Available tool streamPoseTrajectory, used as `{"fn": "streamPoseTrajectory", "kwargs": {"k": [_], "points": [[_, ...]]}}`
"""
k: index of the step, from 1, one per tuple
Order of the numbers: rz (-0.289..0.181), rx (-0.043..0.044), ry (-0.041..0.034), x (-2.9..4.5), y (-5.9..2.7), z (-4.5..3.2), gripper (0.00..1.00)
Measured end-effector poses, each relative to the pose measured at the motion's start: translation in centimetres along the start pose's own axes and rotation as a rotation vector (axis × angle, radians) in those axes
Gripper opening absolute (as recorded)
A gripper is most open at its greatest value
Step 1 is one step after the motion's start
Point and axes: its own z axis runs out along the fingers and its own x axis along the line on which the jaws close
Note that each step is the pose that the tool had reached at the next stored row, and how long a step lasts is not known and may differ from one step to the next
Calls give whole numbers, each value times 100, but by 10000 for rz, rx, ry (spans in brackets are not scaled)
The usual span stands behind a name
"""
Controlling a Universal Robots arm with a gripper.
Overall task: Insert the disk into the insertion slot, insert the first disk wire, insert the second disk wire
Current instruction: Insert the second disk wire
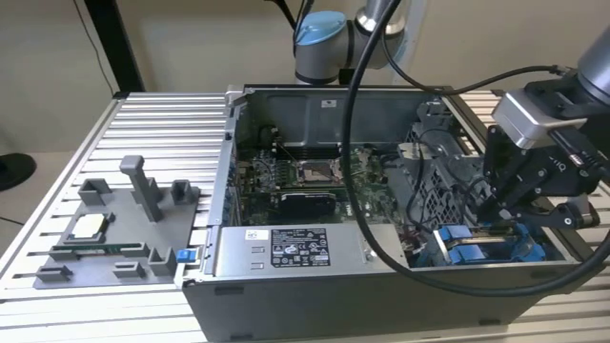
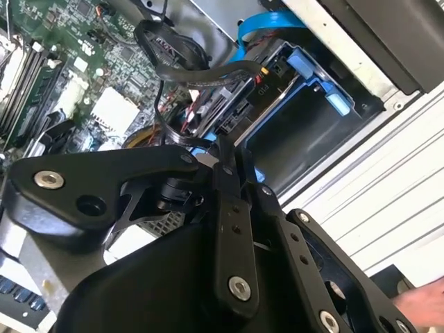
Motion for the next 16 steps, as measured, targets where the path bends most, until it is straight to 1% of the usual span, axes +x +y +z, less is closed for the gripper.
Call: {"fn": "streamPoseTrajectory", "kwargs": {"k": [5, 16], "points": [[2, 1, 0, 16, 0, 48, 0], [1, 1, -2, 17, 1, 54, 0]]}}
